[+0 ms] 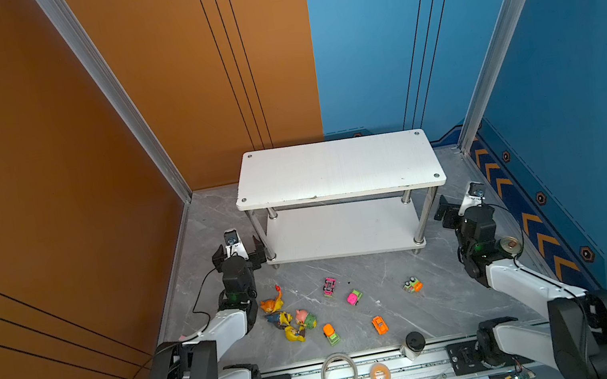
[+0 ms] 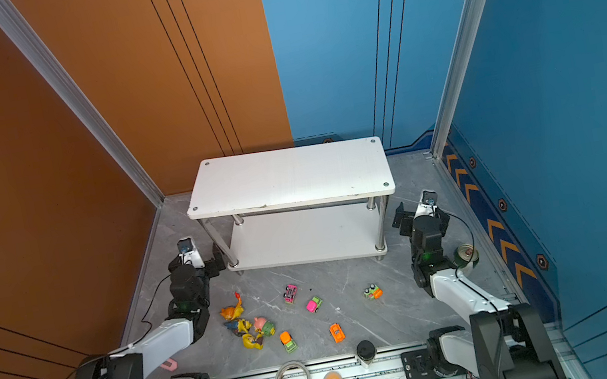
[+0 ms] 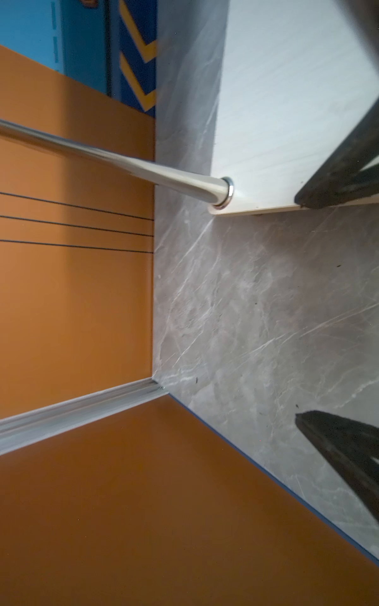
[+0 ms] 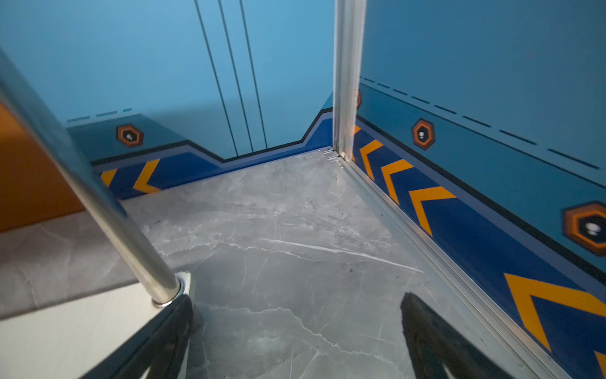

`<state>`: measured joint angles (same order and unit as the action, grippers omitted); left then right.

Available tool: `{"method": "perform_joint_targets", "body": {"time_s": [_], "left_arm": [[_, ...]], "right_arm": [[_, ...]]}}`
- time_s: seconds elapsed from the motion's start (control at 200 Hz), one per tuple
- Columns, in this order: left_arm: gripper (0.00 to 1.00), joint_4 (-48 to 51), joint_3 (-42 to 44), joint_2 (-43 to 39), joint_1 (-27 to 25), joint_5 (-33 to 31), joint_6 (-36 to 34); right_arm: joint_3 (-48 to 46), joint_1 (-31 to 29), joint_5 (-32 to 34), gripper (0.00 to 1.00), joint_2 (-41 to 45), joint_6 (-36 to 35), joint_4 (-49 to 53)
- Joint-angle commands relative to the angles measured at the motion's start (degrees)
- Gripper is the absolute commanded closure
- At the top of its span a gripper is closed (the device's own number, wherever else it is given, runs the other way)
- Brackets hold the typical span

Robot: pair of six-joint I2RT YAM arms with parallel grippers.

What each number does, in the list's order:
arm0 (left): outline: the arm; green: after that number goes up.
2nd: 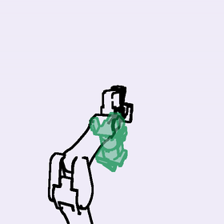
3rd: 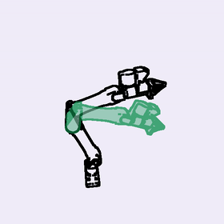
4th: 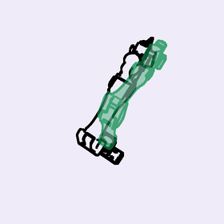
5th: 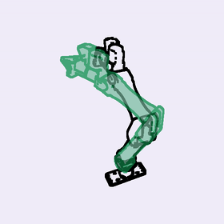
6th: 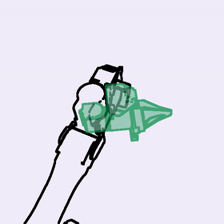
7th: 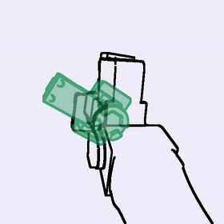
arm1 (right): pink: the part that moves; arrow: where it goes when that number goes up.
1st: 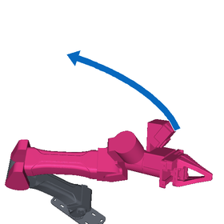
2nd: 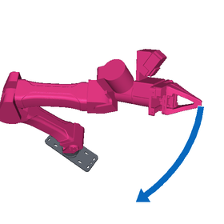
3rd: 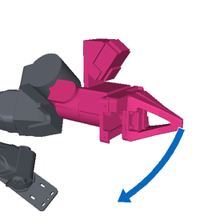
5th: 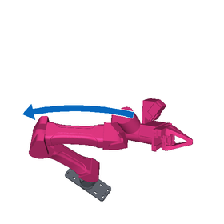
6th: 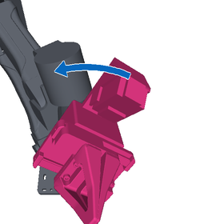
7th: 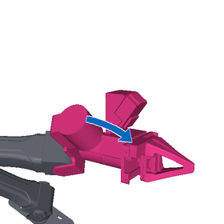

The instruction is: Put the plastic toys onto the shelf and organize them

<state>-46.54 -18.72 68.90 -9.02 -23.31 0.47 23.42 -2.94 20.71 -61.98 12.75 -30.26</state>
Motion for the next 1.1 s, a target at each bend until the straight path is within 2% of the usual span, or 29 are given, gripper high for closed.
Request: {"method": "perform_joint_targets", "body": {"time_s": [0.0, 0.11, 0.125, 0.22, 0.29, 0.345, 0.385, 0.491, 0.641, 0.766, 0.926, 1.091], "left_arm": [[0.02, 8.5, -0.5, -6.0, -2.0, -10.8, 2.9], [0.02, 18.8, -2.5, -13.5, -4.8, -17.7, 6.8], [0.02, 20.5, -2.7, -14.7, -5.1, -20.5, 7.8], [0.02, 36.2, -4.2, -22.9, -5.4, -26.8, 23.2], [0.02, 43.1, -3.9, -28.9, -4.1, -21.9, 24.3], [0.02, 43.9, -2.2, -33.2, -3.4, -16.0, 24.4], [0.02, 43.4, -0.6, -36.0, -3.0, -10.7, 24.1], [0.02, 44.6, 0.6, -39.3, -2.5, -0.3, 24.8], [0.02, 47.1, -1.1, -35.2, -3.4, 10.2, 25.1], [0.02, 46.0, -1.6, -29.9, -7.0, 11.6, 25.7], [0.0, 39.7, -3.7, -19.2, -10.9, 12.6, 23.4], [0.12, 35.4, -9.6, -6.8, -12.4, 14.3, 21.0]], "right_arm": [[1.7, -2.6, 9.5, 0.0, 6.3, 8.3, 18.1], [3.8, -5.3, 14.2, 0.0, 13.1, 11.1, 30.6], [3.9, -5.6, 14.0, 0.0, 14.1, 11.0, 31.6], [3.1, -8.7, 11.9, 0.0, 21.2, 10.8, 37.1], [1.9, -11.6, 9.2, 0.09, 25.5, 11.2, 38.7], [0.8, -14.2, 5.8, 0.29, 28.3, 11.4, 38.9], [0.4, -16.1, 5.0, 0.37, 29.0, 12.0, 38.7], [1.3, -20.6, 3.9, 0.44, 26.9, 11.4, 38.9], [3.4, -26.1, 2.9, 0.47, 20.9, 9.1, 38.1], [3.4, -27.1, 2.0, 0.46, 16.7, 8.6, 34.2], [5.3, -25.3, -0.4, 0.51, 9.6, 7.1, 29.2], [7.4, -19.5, -6.6, 0.53, 3.0, 6.8, 23.4]]}}
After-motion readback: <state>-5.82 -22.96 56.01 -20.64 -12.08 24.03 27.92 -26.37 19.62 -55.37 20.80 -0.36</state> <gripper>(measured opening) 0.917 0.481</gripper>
